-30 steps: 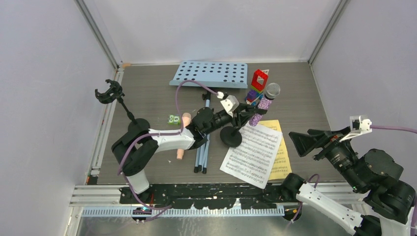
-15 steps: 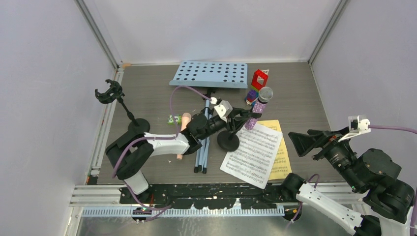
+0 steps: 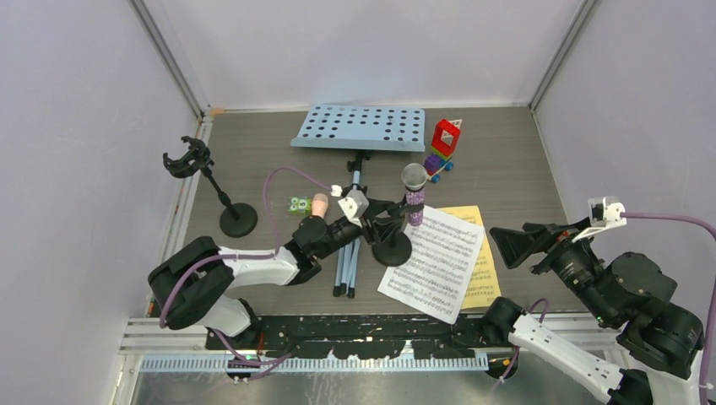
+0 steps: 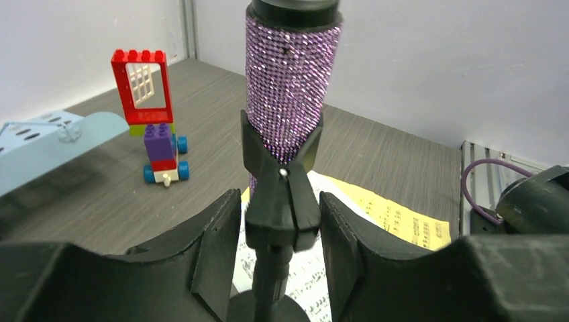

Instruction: Pack up the instrument practice props

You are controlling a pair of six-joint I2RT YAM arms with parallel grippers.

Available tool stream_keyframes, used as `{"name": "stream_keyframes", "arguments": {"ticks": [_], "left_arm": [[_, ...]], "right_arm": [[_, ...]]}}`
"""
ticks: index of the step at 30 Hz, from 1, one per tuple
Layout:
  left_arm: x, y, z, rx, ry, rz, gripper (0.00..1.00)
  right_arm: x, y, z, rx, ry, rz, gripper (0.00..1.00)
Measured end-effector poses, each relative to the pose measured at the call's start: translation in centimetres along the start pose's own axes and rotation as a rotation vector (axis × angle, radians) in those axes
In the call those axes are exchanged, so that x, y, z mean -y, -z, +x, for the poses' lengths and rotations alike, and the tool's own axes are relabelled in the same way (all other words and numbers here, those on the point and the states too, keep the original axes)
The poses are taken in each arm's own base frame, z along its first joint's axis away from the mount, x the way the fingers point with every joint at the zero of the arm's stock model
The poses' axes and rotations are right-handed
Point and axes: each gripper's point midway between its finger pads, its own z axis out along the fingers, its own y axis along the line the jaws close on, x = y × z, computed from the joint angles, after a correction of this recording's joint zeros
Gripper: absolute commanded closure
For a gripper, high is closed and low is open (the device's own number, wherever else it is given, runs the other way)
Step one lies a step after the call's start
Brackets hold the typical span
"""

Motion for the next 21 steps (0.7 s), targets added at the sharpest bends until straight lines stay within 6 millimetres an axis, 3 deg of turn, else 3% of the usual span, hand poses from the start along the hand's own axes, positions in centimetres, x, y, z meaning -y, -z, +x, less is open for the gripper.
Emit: {"name": "stream_keyframes", "arguments": {"ticks": [1, 4, 6, 10, 15, 21], "left_arm": [[0.1, 0.3, 0.1, -0.002, 0.006, 0.0, 0.47], [0.2, 1.2, 0.4, -0.013, 0.019, 0.001, 0.22], [0.4, 1.8, 0.5, -0.021, 0.028, 0.005, 0.18], [0.7, 2.7, 0.3, -0.041, 0.027, 0.015, 0.14], [1.3, 3.9, -2.6, -0.019, -0.037, 0.039, 0.12], [2.0, 5.5, -4.9, -0.007, -0.176, 0.082, 0.09]], "right_arm": [[0.0, -0.1, 0.1, -0.003, 0.001, -0.001, 0.04], [-0.1, -0.2, 0.3, -0.009, 0.001, -0.004, 0.04], [-0.2, -0.3, 0.5, -0.015, 0.003, -0.007, 0.04], [-0.3, -0.4, 0.6, -0.022, 0.005, -0.01, 0.03], [-0.4, -1.0, 1.0, -0.049, 0.035, -0.005, 0.01], [-1.0, -3.6, 3.2, -0.139, 0.16, -0.012, 0.0]]}}
